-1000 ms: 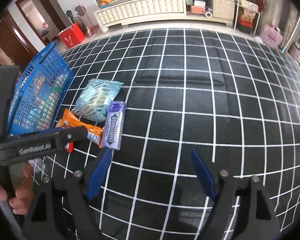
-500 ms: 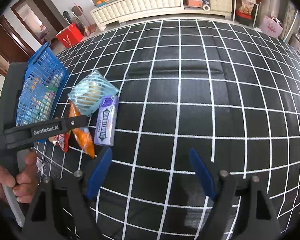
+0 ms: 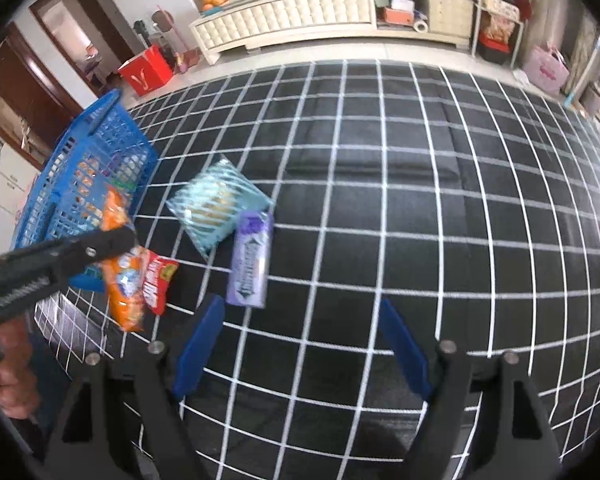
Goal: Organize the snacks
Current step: 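Grasp the orange stick packet with the left tool, then grasp the clear blue-striped bag with the right tool while the left tool holds the orange packet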
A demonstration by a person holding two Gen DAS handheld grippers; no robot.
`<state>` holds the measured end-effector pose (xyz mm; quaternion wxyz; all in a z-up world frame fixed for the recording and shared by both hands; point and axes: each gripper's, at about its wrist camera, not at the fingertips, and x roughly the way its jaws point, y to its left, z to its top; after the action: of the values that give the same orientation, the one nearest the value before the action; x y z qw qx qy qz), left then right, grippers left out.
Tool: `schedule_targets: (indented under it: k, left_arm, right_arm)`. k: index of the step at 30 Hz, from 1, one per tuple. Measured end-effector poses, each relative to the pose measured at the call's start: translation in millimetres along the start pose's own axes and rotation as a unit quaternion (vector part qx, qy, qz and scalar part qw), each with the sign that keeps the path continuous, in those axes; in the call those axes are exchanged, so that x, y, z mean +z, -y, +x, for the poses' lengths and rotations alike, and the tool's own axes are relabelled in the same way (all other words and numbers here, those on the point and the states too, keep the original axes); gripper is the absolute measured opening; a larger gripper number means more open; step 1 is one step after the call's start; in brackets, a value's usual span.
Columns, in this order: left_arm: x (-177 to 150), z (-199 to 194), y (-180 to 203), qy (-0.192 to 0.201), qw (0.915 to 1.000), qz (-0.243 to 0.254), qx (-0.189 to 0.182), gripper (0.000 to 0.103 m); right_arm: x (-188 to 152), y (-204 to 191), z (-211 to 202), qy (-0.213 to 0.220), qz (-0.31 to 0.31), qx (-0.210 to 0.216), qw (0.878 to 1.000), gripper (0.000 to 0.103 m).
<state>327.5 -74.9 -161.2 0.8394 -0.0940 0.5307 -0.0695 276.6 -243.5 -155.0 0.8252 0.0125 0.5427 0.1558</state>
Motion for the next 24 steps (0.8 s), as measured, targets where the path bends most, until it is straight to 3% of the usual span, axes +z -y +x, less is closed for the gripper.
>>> schedule_targets:
  k: [4, 10, 14, 17, 24]
  left_arm:
    - [9.6, -34.3, -10.9, 0.035, 0.999, 0.023, 0.014, 0.015]
    - [-3.3, -60.5, -23.4, 0.075, 0.9923, 0.078, 0.061, 0.015]
    - [-14.1, -60.3, -28.8, 0.073, 0.9923, 0.089, 0.045, 0.015]
    - [-21.5, -61.1, -34.1, 0.068, 0.9929, 0.09, 0.036, 0.015]
    - [-23.3, -46.0, -34.7, 0.058, 0.9925, 0.09, 0.058, 0.015]
  right_arm:
    - [13.9, -22.3, -5.0, 0.009, -0.037, -0.008, 0.999, 0.084]
    - [32.1, -61.5, 1.6, 0.016, -0.109, -0.002, 0.994, 0.084]
    - [41.4, -84.9, 16.9, 0.002, -0.171, -0.012, 0.985, 0.095]
    - [49.4, -96.7, 34.7, -0.007, -0.206, -0.024, 0.978, 0.097]
    - [61.0, -109.3, 84.7, -0.05, -0.265, -0.018, 0.963, 0.097]
